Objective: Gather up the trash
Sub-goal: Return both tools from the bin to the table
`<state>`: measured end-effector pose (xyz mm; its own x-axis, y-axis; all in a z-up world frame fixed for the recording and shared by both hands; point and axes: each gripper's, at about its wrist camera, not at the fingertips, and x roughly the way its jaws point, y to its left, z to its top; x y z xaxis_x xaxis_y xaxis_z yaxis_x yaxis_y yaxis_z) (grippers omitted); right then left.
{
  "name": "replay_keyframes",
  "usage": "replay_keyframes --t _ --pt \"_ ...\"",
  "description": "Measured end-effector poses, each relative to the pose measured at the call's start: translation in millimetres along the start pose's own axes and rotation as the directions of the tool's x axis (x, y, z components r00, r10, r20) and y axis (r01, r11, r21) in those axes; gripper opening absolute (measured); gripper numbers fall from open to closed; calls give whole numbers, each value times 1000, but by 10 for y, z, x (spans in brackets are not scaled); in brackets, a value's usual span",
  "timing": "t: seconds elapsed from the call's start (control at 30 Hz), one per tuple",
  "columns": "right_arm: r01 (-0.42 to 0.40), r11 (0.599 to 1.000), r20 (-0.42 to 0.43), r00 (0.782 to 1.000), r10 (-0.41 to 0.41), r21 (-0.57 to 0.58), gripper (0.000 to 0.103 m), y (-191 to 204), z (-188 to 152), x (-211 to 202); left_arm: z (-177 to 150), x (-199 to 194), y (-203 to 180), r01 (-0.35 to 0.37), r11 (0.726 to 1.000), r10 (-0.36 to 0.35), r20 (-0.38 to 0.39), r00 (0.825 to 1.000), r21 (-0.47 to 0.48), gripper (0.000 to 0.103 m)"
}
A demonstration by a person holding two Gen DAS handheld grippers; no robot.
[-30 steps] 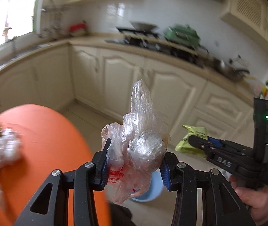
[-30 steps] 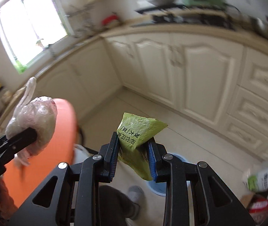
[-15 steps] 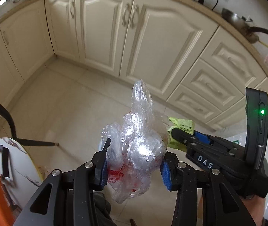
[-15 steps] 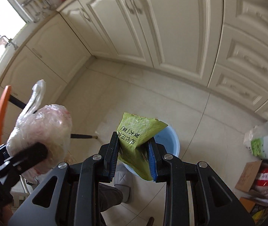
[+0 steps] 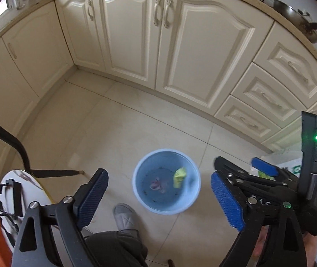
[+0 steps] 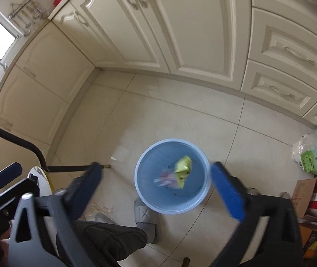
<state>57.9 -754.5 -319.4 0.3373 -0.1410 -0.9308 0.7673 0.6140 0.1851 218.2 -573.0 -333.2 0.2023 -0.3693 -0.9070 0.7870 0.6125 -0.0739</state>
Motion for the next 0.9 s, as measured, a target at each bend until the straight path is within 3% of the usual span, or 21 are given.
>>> replay_keyframes --t 0.1,0.17,0.33,0.53,0.7,0.9 --pt "0 1000 15 1000 -1 9 103 8 -2 -125 -44 -98 -36 -14 1000 14 37 999 1 93" --pt "11 1000 34 999 -11 9 103 14 5 -217 -269 -488 -36 -20 1000 20 66 998 2 95" --pt "8 1000 79 997 -8 -2 103 135 1 -541 -482 -995 -20 -14 1000 14 137 990 -3 96" --pt "-15 999 167 986 22 -44 103 441 -6 -1053 -811 -1742 140 8 999 1 239 971 -36 97" --pt "-50 993 233 970 74 -109 103 847 -20 -1442 -1172 -2454 331 -24 997 48 349 936 -74 101" --pt "-96 975 295 943 154 -200 103 1408 -111 -1846 -1669 -3245 547 -77 986 139 461 876 -151 101"
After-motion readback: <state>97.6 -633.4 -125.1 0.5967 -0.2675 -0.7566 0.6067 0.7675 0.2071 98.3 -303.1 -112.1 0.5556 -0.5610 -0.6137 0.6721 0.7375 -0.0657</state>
